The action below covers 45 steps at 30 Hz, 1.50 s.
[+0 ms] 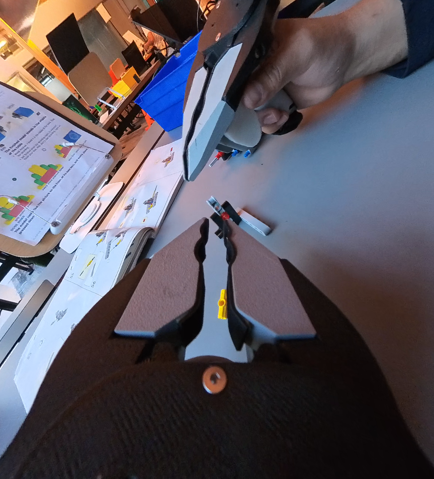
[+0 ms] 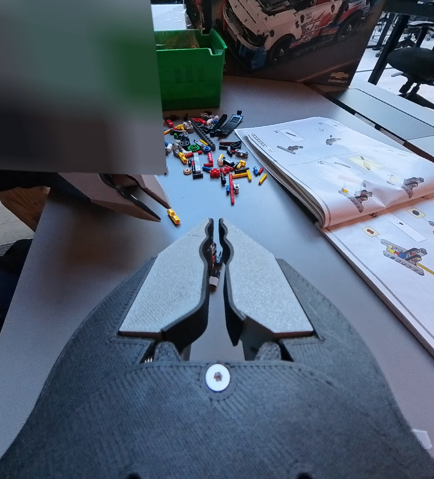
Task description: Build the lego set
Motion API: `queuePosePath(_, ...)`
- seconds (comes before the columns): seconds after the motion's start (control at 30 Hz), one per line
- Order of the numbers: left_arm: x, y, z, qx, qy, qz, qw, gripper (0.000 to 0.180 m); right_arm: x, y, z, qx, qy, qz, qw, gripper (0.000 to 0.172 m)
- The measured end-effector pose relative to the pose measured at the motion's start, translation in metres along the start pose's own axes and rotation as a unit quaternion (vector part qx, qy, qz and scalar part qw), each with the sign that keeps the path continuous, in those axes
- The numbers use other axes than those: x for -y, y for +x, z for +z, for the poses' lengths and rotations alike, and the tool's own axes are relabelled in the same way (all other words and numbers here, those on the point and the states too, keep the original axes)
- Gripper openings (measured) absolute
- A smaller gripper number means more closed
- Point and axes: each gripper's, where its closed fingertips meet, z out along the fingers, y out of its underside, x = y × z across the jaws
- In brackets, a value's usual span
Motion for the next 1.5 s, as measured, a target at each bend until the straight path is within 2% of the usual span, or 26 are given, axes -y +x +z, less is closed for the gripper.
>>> queuePosePath(0.77, 0.007, -0.009, -0.008, 0.014, 0.036, -0.018, 0.999, 0.003, -0.002, 0.001, 0.001, 0.003, 0.003, 0.000, 1.000, 0.000)
queuePosePath(1.17, 0.007, -0.006, -0.006, 0.018, 0.032, 0.005, 0.999, 0.002, -0.004, 0.000, 0.003, 0.006, -0.002, 0.000, 1.000, 0.000)
queuePosePath(1.4, 0.004, 0.016, 0.003, 0.008, 0.008, 0.086, 0.996, 0.000, -0.006, 0.000, 0.004, 0.002, -0.005, -0.007, 1.000, 0.000)
queuePosePath(1.5, 0.006, 0.013, 0.002, 0.015, 0.005, 0.069, 0.997, 0.000, -0.006, 0.003, 0.004, -0.005, -0.006, -0.012, 1.000, 0.000)
